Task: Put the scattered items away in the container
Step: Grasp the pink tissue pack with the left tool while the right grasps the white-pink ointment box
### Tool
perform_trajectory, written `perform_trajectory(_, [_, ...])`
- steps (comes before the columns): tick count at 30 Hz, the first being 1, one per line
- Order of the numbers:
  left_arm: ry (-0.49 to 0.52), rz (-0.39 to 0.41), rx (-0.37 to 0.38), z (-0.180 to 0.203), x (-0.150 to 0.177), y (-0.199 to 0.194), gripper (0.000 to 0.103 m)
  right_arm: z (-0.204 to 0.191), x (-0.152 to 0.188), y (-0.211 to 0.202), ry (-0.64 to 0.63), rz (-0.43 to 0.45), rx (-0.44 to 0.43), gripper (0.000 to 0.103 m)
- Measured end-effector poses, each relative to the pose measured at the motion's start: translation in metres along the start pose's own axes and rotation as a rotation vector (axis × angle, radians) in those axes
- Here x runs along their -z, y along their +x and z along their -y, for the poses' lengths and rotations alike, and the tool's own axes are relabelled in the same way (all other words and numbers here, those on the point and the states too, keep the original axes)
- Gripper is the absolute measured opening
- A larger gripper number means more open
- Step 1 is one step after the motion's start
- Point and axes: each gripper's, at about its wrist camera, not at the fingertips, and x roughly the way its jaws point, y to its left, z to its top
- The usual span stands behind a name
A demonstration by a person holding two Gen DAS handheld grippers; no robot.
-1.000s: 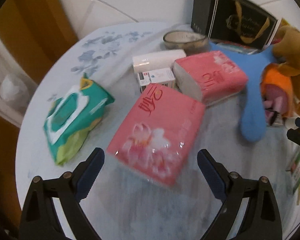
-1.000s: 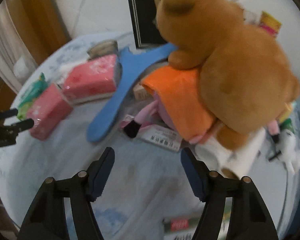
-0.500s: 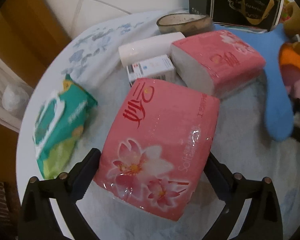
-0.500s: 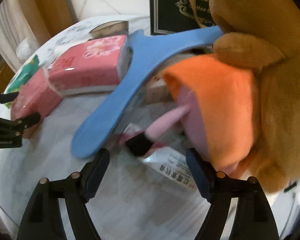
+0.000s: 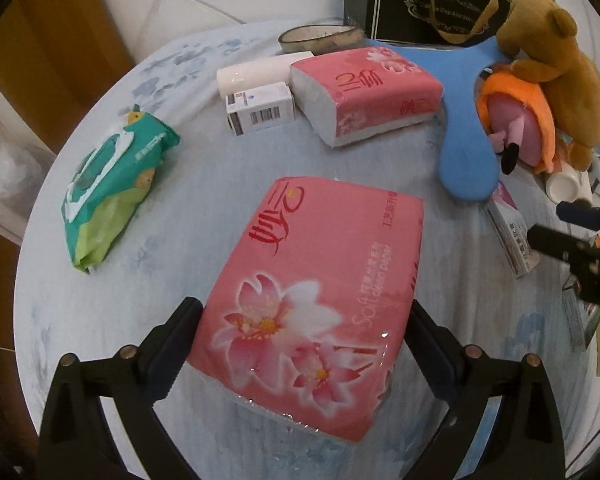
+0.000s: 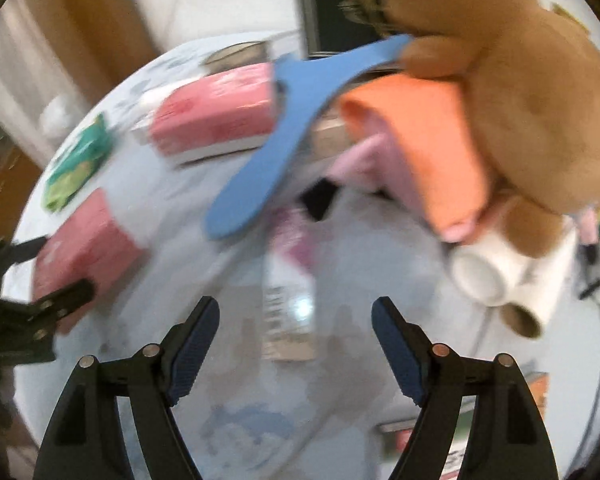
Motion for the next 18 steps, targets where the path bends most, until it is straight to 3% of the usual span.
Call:
perform_trajectory(7, [0.012, 0.018, -0.018, 0.013, 0.000, 0.012, 0.097, 0.000, -0.003, 0.018, 0.022, 0.002, 0.036, 0.084])
perform_trajectory(8, [0.003, 0.024, -0.014, 0.013, 0.000, 0.010, 0.096, -0.003, -0.003, 0.022, 0.021, 0.002, 0.036, 0.075])
perform_trajectory(9, [-0.004, 0.030, -0.008, 0.013, -0.001, 0.009, 0.095, -0.006, -0.002, 0.026, 0.020, -0.001, 0.037, 0.047])
perform_trajectory(10, [-0.010, 0.033, 0.000, 0.012, -0.001, 0.008, 0.094, -0.009, -0.002, 0.029, 0.021, -0.009, 0.040, 0.033])
perform_trajectory(18, [-0.037, 0.092, 0.014, 0.005, 0.003, -0.019, 0.093, -0.018, 0.007, 0.020, 0.012, -0.009, 0.044, 0.029])
